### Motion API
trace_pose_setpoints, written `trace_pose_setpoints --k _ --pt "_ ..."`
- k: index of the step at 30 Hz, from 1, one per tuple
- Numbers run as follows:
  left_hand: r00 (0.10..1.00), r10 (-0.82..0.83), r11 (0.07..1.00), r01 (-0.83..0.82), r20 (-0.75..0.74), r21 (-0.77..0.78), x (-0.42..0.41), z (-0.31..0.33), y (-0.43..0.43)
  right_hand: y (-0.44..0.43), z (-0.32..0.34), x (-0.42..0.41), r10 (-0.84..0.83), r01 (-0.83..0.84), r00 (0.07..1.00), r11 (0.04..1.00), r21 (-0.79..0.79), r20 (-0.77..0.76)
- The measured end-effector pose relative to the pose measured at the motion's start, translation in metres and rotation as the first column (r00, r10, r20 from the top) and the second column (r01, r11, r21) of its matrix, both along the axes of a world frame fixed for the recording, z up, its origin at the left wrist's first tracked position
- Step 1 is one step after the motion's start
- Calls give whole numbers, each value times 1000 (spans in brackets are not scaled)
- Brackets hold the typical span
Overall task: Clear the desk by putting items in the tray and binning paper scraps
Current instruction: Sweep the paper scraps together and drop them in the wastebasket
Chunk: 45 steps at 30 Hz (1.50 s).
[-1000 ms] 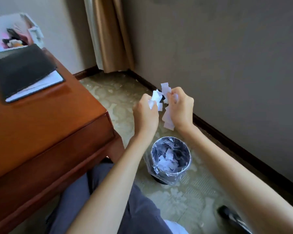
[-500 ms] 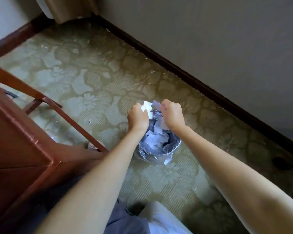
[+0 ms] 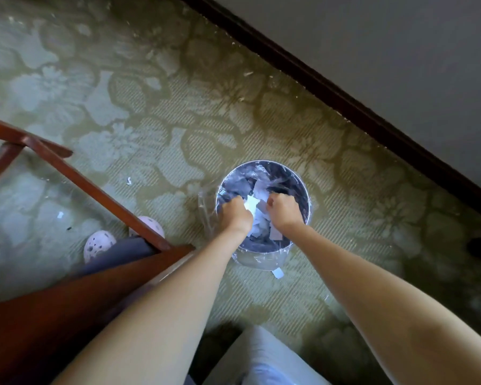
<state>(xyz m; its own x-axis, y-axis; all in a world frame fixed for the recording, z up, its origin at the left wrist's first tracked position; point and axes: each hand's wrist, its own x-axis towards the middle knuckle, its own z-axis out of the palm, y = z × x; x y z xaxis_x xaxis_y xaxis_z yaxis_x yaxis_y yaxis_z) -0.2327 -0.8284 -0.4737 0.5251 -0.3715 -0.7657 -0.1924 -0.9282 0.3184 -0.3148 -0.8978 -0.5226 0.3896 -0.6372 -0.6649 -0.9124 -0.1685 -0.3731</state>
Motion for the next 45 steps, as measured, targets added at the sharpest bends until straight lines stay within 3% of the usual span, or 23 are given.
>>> trace_pose_setpoints --k 8,17,23,27,31,36,41,45 --pt "998 -23 999 21 -62 -36 4 -7 5 5 -20 -2 -80 79 996 996 32 37" --pt "995 -97 993 96 -11 -73 12 32 31 25 19 -1 -59 56 996 997 46 65" --pt "988 -147 978 151 44 -143 14 59 37 36 44 0 -122 119 982 992 33 141" --pt "976 -216 970 218 25 -107 9 67 40 39 52 -4 -228 218 954 974 68 196" --pt "939 -341 940 340 -38 -37 1 81 39 45 64 -8 -320 305 938 945 121 133" --pt "922 -384 923 383 -51 -20 -3 82 25 52 65 -16 -403 394 914 910 128 53" --pt "860 -510 860 510 -26 27 -25 52 21 57 48 -46 -551 551 834 834 -23 -7" --pt "745 -666 746 665 29 27 -55 20 21 76 12 -95 -623 619 769 782 -78 -140"
